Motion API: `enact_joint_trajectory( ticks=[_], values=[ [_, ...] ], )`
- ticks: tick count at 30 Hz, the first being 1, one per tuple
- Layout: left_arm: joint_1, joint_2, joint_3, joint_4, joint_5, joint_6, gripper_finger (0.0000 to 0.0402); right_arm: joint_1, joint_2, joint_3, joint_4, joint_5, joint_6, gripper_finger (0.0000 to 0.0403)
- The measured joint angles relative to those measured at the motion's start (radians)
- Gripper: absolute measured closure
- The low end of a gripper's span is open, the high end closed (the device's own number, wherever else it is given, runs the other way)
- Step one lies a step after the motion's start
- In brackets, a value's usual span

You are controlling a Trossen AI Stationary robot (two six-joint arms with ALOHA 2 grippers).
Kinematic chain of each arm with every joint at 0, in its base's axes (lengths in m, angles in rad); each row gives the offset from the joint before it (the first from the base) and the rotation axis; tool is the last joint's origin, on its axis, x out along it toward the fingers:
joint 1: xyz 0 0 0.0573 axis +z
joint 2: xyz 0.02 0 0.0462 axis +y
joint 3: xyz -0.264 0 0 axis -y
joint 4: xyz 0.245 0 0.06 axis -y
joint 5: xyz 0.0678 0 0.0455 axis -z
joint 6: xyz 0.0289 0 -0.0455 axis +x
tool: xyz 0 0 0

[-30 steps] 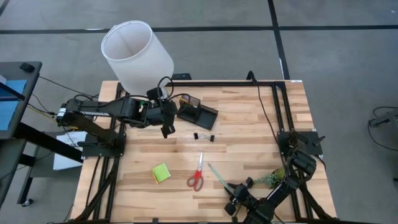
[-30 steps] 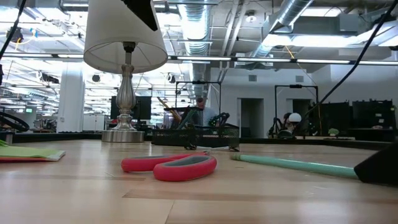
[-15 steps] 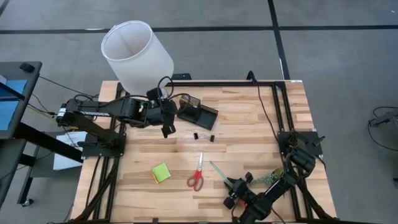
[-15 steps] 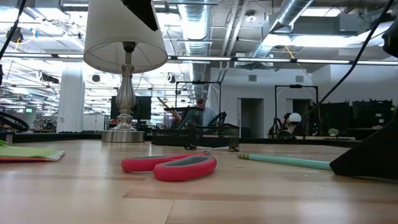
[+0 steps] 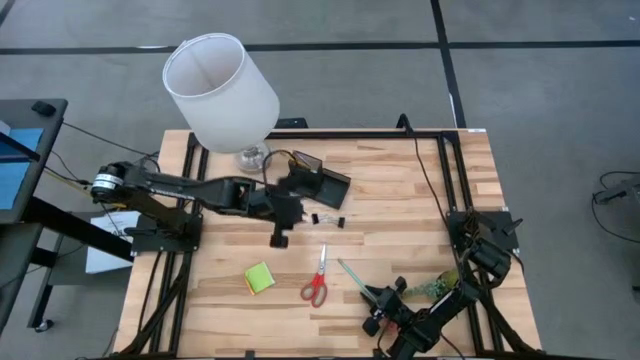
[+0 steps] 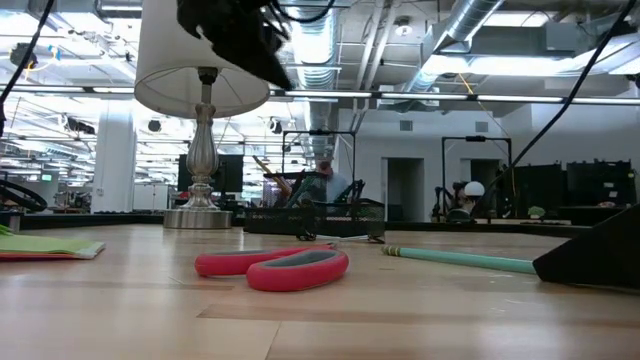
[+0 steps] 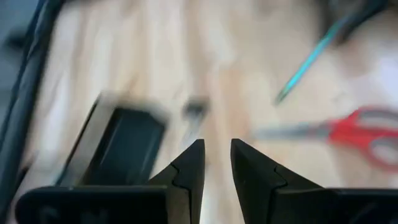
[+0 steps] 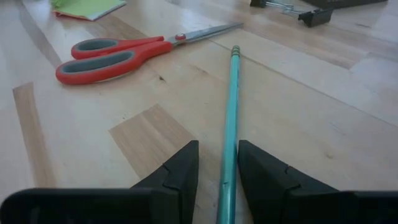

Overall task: Pick and place office supplies into organizer
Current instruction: Put the light blue pencil into the black desk organizer

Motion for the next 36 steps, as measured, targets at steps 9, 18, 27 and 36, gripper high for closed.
enact_joint_trajectory(
  ticks=[9, 18, 27, 36],
  values=[
    [0.006, 0.035, -0.232, 0.496, 0.192, 0.045, 0.0331, 0.0, 0.004, -0.001, 0.006, 0.023, -0.017, 0.0296],
    [-0.014, 0.332, -0.237, 0.798, 0.347, 0.067, 0.0331, 0.0, 0.004, -0.001, 0.006, 0.023, -0.017, 0.0296],
    [-0.01, 0.524, -0.104, 0.851, 0.386, 0.078, 0.0331, -0.005, 0.003, -0.001, 0.007, 0.024, -0.017, 0.0316],
    [-0.01, 0.541, -0.082, 0.819, 0.425, 0.092, 0.0331, -0.004, 0.003, -0.002, 0.005, 0.027, -0.016, 0.0367]
  ],
)
